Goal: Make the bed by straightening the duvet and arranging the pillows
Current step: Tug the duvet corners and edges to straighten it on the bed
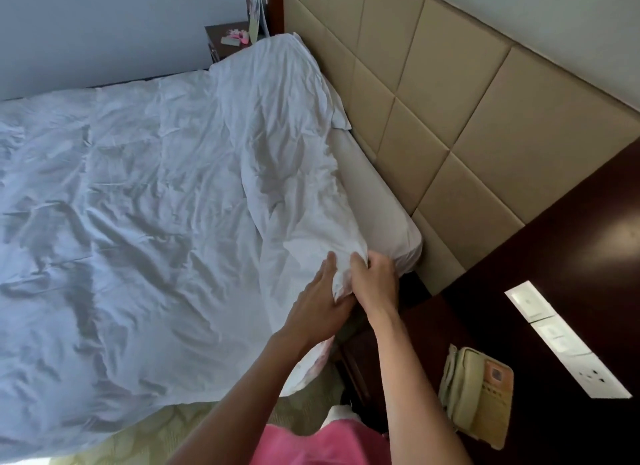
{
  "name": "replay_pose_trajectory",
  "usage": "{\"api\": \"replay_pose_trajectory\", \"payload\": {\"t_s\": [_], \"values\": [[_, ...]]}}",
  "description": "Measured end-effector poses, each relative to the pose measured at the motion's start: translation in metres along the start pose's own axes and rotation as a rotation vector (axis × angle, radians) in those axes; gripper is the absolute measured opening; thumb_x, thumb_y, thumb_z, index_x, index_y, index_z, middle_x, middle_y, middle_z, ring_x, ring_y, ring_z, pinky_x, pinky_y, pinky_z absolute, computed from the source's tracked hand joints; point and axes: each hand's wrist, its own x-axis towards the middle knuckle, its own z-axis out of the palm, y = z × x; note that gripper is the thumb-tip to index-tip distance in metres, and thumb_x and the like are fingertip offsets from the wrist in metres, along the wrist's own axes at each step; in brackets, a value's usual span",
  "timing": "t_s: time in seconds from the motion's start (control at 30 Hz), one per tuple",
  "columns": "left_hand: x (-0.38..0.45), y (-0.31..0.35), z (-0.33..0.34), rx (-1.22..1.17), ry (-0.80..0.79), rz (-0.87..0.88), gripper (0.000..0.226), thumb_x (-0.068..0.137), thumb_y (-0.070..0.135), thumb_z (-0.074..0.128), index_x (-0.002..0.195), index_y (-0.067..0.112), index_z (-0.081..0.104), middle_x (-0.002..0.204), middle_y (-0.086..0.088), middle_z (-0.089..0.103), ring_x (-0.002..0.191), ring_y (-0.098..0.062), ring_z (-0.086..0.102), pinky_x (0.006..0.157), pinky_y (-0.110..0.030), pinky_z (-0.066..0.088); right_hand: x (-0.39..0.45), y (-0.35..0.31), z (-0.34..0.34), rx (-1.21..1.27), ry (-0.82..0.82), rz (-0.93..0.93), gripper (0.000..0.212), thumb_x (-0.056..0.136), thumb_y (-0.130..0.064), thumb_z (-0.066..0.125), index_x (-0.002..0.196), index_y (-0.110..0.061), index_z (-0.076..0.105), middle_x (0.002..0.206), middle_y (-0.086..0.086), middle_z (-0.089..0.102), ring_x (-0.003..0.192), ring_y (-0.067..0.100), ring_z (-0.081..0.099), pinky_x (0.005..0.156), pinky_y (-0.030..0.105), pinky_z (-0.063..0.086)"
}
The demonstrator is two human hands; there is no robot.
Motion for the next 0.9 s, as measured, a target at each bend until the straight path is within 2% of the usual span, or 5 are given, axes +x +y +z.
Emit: {"api": "replay_pose_trajectory", "payload": {"t_s": [0.2, 0.43, 0.57, 0.73, 0.9], "values": [[0.07, 0.121, 0.07, -0.085, -0.212, 0.121, 0.052, 0.089, 0.042, 0.031, 0.131, 0.016, 0.045, 0.134, -0.006, 0.052, 0.12, -0.032, 0.054, 0.101, -0.05, 0.043, 0.057, 0.03, -0.13, -0.033, 0.31, 0.078, 0.024, 0.084, -0.009, 0.052, 0.062, -0.008, 0.061, 0.06, 0.002, 0.059, 0.059, 0.021, 0.054, 0.053, 0.026, 0.036], [0.104, 0.247, 0.162, -0.065, -0.518, 0.324, 0.035, 0.088, 0.042, 0.038, 0.116, 0.024, 0.05, 0.115, 0.003, 0.06, 0.11, -0.026, 0.058, 0.098, -0.047, 0.044, 0.075, 0.097, -0.261, 0.074, 0.71, 0.285, 0.026, 0.077, -0.009, 0.051, 0.083, -0.012, 0.076, 0.076, 0.005, 0.07, 0.076, 0.029, 0.066, 0.075, 0.042, 0.057], [0.107, 0.249, 0.181, -0.127, -0.518, 0.305, 0.025, 0.09, 0.03, 0.054, 0.113, 0.026, 0.047, 0.107, 0.008, 0.057, 0.098, -0.017, 0.058, 0.087, -0.039, 0.044, 0.084, 0.117, -0.273, 0.132, 0.663, 0.32, 0.023, 0.075, -0.007, 0.051, 0.067, -0.023, 0.066, 0.069, -0.007, 0.065, 0.068, 0.02, 0.063, 0.074, 0.046, 0.059], [0.121, 0.218, 0.171, -0.039, -0.427, 0.212, 0.074, 0.082, 0.016, 0.065, 0.146, 0.032, 0.032, 0.138, 0.004, 0.055, 0.124, -0.021, 0.054, 0.101, -0.035, 0.041, 0.108, 0.114, -0.253, 0.223, 0.517, 0.335, 0.029, 0.073, -0.006, 0.051, 0.084, -0.021, 0.073, 0.085, 0.001, 0.072, 0.082, 0.024, 0.068, 0.08, 0.046, 0.06], [0.132, 0.186, 0.15, -0.063, -0.157, 0.098, 0.046, 0.085, 0.016, 0.057, 0.13, 0.026, 0.052, 0.124, 0.006, 0.064, 0.113, -0.018, 0.06, 0.094, -0.033, 0.047, 0.135, 0.104, -0.217, 0.387, 0.394, 0.337, 0.041, 0.075, -0.007, 0.051, 0.107, -0.017, 0.073, 0.103, 0.005, 0.072, 0.095, 0.023, 0.069, 0.083, 0.045, 0.061]]}}
